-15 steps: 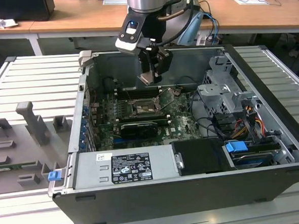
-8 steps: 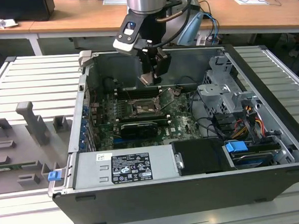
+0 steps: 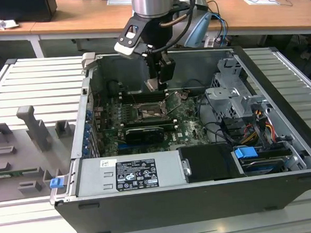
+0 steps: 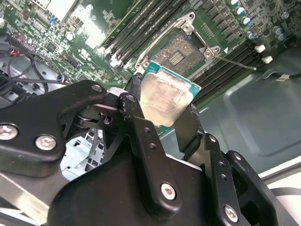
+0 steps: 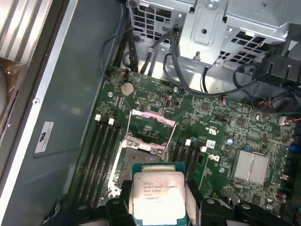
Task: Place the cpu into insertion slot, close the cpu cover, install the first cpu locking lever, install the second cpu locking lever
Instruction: 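Place the cpu into insertion slot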
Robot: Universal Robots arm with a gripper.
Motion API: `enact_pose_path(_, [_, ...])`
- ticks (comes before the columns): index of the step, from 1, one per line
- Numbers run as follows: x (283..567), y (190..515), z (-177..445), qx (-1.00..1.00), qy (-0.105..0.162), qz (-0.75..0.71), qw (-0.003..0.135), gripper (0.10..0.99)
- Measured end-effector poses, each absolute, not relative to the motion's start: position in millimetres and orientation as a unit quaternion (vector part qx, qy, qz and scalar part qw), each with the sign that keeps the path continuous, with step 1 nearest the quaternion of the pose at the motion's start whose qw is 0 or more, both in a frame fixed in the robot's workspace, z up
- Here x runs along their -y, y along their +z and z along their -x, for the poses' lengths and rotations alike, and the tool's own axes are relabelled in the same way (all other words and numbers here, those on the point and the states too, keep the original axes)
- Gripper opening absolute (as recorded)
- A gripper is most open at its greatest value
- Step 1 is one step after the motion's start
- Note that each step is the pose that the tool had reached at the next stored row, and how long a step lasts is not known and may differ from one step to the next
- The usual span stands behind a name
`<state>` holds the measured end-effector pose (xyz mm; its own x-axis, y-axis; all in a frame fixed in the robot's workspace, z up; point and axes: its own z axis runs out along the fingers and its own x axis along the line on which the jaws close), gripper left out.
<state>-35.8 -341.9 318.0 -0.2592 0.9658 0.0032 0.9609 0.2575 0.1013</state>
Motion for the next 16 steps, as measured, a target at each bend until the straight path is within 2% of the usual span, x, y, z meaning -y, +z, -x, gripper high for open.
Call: enact_pose_path(16, [342.0,311.8,35.8,-0.754,0.039,-0.655,0.032,0.529])
